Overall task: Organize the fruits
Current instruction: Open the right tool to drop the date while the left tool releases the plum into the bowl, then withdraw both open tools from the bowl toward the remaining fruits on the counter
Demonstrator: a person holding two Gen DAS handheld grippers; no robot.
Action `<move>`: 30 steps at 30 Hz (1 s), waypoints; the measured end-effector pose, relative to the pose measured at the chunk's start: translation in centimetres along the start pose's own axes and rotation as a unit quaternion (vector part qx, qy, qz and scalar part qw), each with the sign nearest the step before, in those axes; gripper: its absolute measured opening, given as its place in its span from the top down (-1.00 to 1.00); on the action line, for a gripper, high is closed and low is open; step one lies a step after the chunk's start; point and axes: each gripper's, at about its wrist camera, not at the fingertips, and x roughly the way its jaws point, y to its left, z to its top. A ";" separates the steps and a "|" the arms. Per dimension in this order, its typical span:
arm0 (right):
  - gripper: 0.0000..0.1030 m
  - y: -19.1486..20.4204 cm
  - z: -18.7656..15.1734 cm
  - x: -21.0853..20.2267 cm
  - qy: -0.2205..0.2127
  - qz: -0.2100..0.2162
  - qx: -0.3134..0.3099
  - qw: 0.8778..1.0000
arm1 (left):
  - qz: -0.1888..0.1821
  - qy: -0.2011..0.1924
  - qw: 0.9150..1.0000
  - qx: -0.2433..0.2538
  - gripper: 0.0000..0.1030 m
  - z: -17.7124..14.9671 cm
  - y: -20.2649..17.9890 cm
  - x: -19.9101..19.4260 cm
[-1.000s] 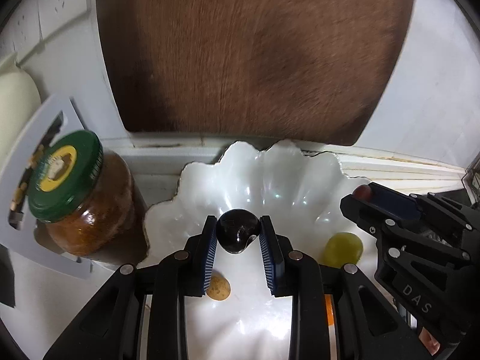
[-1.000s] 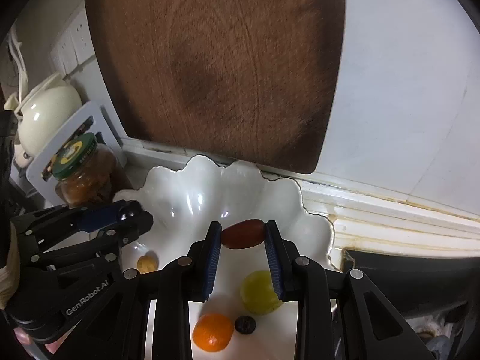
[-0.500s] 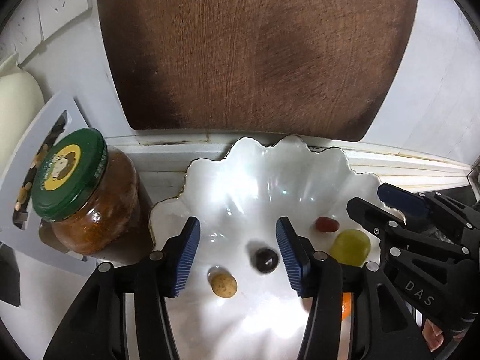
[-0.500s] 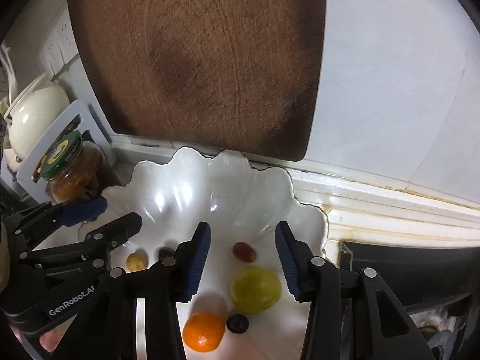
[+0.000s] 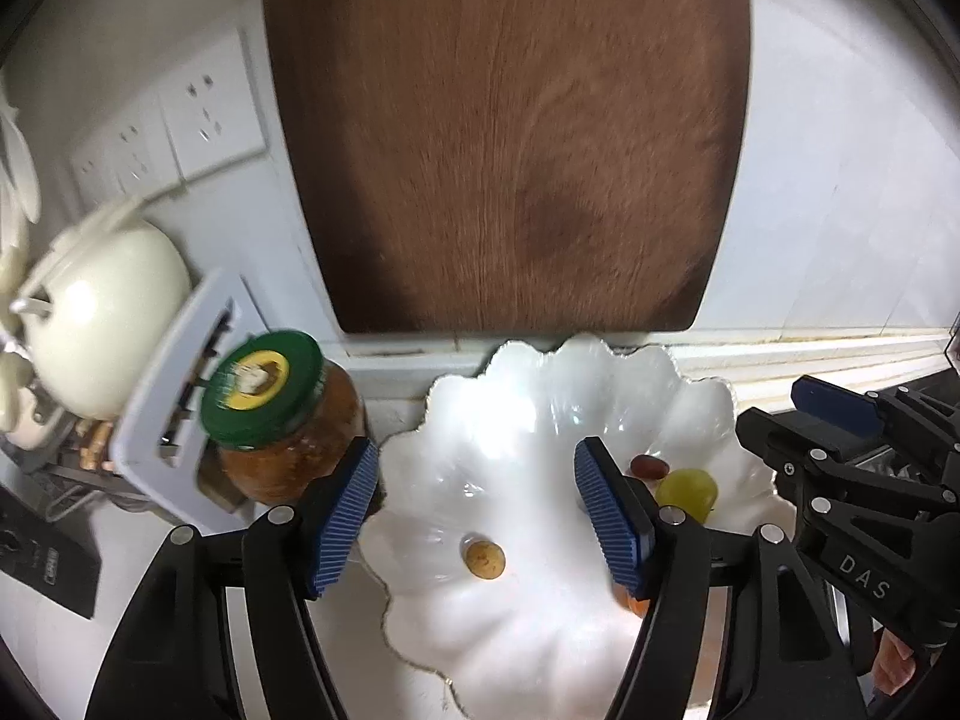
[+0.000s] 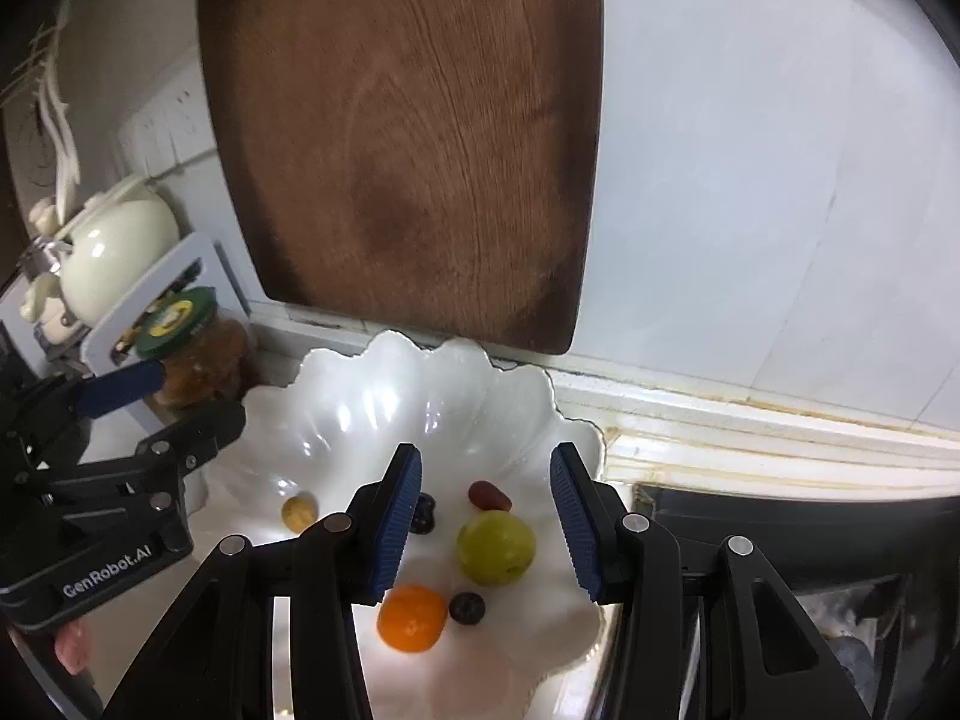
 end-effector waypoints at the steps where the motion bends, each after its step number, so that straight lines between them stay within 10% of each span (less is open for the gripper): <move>1: 0.10 0.0 -0.1 -0.6 -0.005 0.001 0.000 1.000 | 0.001 -0.006 1.000 0.000 -0.34 -0.1 0.0 -0.7; 30: -0.25 1.4 -6.0 -15.1 -0.116 -0.009 -0.015 0.993 | -0.001 -0.116 0.993 0.018 -0.73 -6.5 -1.0 -15.4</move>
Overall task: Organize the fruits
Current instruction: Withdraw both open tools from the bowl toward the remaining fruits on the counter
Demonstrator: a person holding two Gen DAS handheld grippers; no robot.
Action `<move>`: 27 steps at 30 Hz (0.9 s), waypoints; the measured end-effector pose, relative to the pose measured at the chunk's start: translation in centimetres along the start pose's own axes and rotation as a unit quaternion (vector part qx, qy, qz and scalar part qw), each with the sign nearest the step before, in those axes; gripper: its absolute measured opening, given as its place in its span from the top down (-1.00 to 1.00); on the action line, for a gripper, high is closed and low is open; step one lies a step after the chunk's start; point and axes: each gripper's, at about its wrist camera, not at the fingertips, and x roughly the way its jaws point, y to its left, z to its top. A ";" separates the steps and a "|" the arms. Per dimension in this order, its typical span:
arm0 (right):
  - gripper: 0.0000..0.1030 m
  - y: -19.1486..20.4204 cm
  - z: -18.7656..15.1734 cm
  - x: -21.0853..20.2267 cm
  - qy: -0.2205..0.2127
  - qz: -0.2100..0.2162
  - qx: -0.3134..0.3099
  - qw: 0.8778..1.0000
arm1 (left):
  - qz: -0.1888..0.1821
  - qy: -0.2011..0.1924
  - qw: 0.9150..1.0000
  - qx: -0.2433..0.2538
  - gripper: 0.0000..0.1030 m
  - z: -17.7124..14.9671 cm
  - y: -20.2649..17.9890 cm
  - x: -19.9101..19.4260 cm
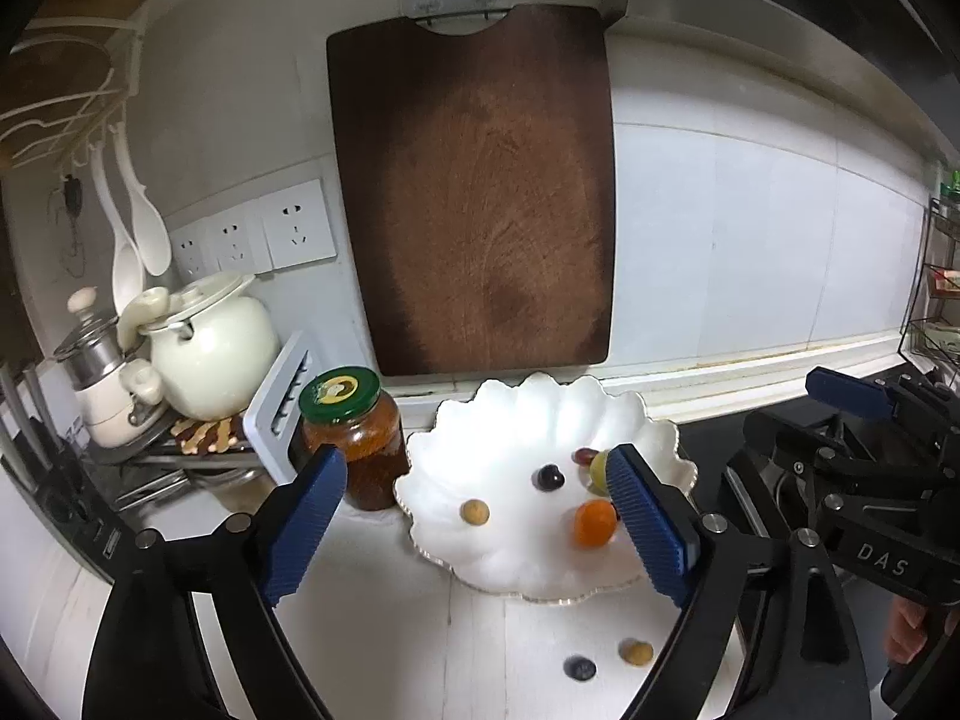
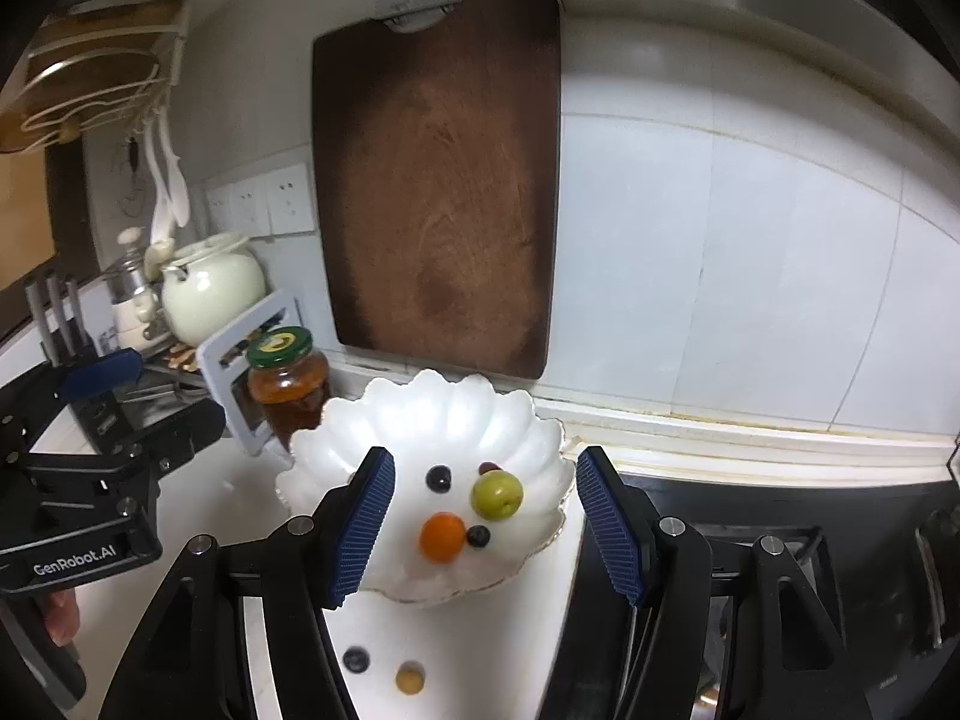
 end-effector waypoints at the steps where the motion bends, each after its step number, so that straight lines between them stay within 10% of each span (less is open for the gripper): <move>1: -0.25 0.2 -0.2 -0.5 -0.004 0.000 -0.002 1.000 | 0.000 0.000 1.000 0.000 -0.73 -0.3 0.0 -0.4; 27: -0.25 2.5 -6.4 -6.6 -0.015 0.001 -0.030 0.999 | -0.013 0.003 1.000 0.014 -0.77 -6.6 -0.5 -5.9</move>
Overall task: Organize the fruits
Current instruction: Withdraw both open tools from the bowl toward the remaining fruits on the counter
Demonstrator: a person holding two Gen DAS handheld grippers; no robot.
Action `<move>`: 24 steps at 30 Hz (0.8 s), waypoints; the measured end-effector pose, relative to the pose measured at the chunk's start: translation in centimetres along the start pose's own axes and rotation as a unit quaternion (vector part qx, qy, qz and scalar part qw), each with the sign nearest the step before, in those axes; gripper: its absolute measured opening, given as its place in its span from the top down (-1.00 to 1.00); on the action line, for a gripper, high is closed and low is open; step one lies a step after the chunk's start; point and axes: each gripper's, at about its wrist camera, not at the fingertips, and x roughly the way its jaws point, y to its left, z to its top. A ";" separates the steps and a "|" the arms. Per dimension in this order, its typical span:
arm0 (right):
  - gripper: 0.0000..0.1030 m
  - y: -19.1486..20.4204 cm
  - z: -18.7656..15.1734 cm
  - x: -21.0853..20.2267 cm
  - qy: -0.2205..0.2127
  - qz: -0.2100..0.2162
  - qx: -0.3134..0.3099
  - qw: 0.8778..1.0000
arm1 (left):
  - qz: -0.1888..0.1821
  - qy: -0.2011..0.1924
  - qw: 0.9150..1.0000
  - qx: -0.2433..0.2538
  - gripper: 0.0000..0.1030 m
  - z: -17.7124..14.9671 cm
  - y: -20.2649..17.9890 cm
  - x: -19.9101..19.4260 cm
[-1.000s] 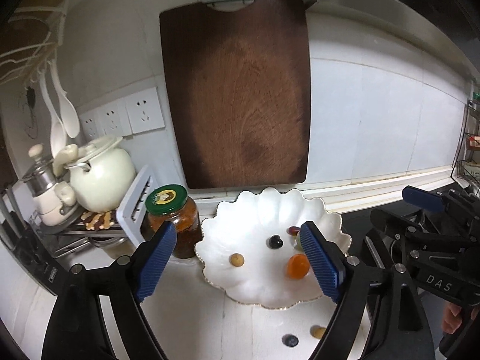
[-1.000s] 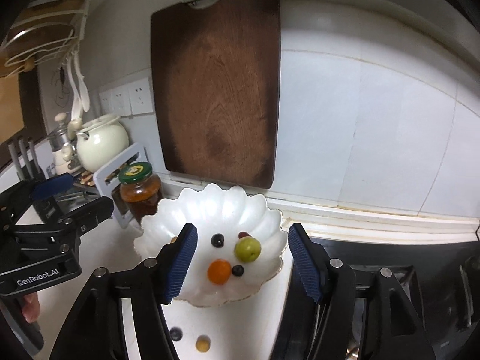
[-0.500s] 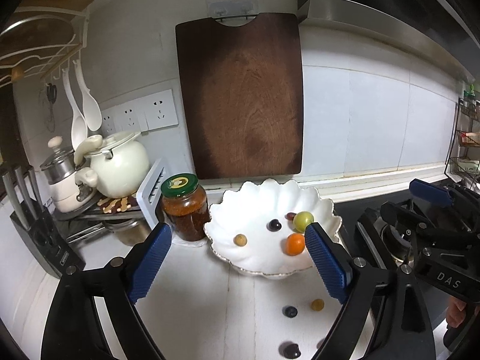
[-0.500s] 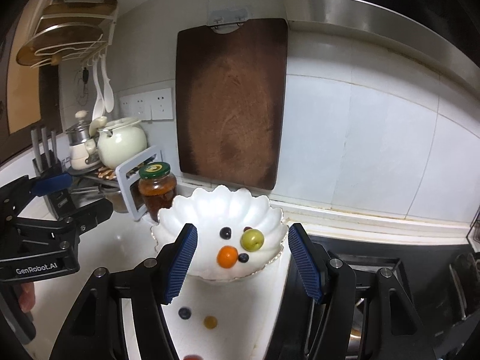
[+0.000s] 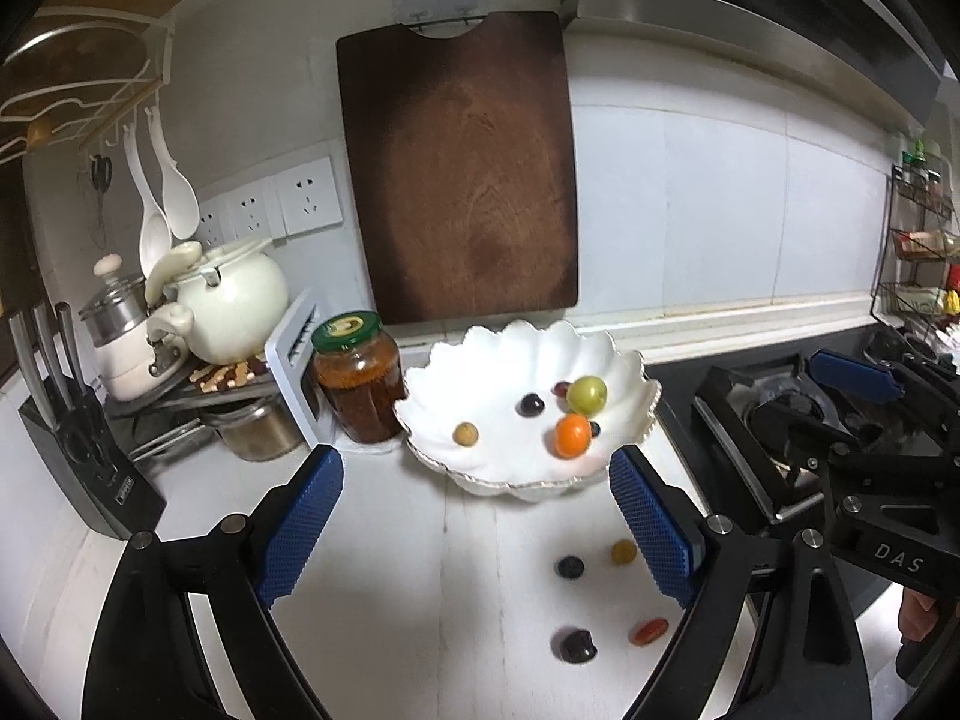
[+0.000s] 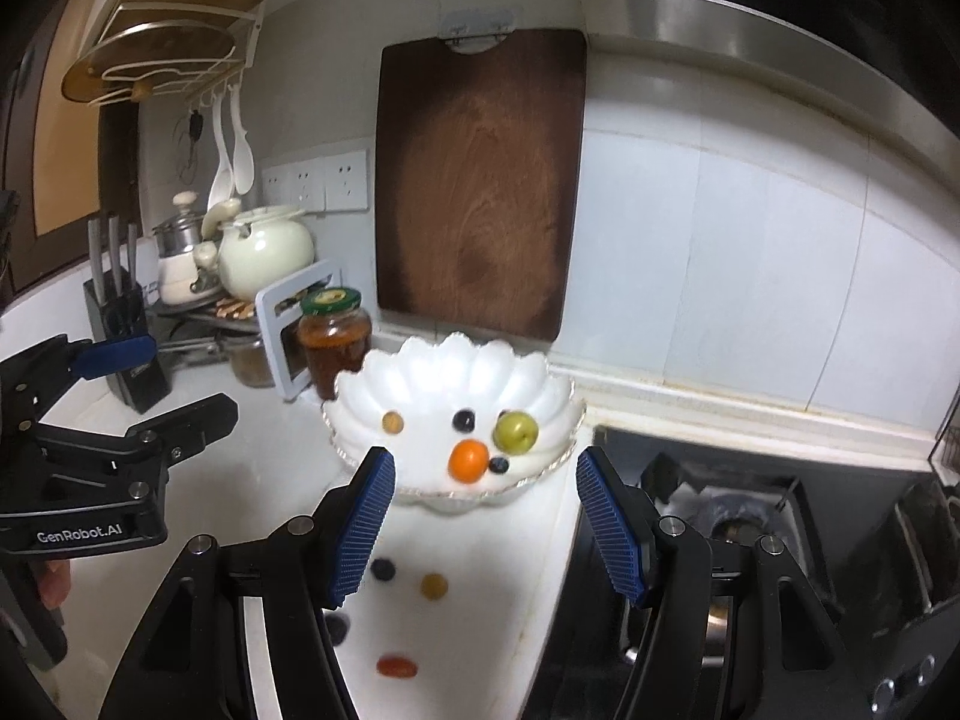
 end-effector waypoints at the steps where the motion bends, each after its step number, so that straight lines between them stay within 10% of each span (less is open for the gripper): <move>1: -0.25 0.0 -0.3 0.0 0.003 0.001 0.001 1.000 | -0.002 0.002 1.000 0.001 -0.77 -0.3 0.0 0.0; 24: -0.25 2.3 -6.4 2.1 0.090 0.040 -0.016 0.995 | -0.028 0.070 0.997 0.021 -0.70 -7.0 -0.9 1.7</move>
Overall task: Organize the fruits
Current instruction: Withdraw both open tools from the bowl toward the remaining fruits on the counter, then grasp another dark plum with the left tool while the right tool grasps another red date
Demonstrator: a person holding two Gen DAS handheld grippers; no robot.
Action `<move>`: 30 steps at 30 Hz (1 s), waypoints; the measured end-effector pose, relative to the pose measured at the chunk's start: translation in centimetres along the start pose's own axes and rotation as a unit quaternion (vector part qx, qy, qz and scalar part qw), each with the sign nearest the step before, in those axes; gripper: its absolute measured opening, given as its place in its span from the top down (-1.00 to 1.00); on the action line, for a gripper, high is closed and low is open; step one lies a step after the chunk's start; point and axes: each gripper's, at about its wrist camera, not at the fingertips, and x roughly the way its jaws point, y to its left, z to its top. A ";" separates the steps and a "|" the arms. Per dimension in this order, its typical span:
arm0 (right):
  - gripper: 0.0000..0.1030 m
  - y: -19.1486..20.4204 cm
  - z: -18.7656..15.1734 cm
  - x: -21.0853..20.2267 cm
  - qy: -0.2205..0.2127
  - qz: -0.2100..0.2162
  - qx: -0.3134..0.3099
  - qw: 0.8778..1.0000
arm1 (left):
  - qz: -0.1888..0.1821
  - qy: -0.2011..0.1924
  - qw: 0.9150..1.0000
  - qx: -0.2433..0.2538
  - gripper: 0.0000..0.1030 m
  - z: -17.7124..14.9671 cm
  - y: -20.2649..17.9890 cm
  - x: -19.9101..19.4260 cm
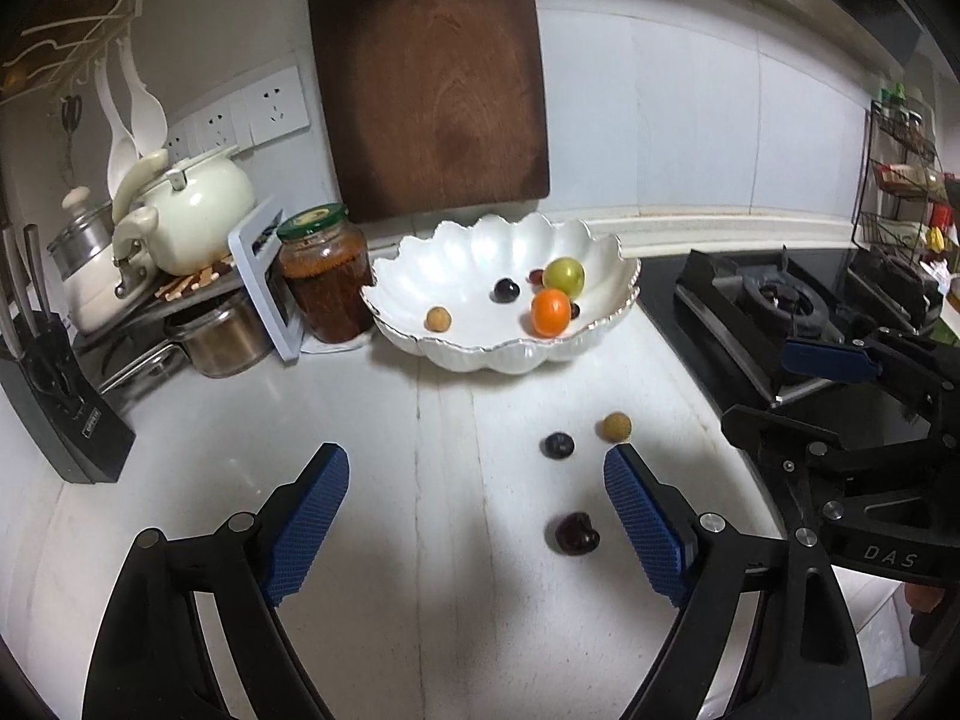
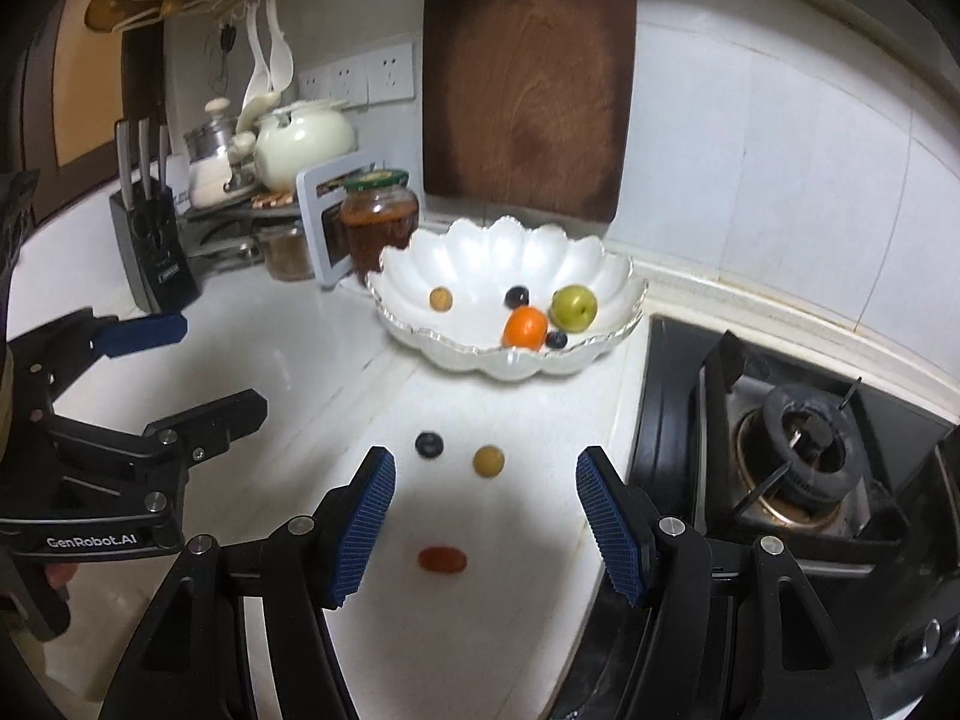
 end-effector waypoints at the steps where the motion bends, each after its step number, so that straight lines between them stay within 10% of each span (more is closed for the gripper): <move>1: -0.25 0.1 -0.2 0.1 0.004 0.001 -0.003 1.000 | -0.001 0.001 1.000 0.003 -0.67 -0.2 -0.1 0.1; 30: 0.04 1.2 -4.8 6.4 0.104 0.042 -0.005 0.994 | -0.105 0.066 0.989 0.084 -0.18 -5.0 -2.2 6.2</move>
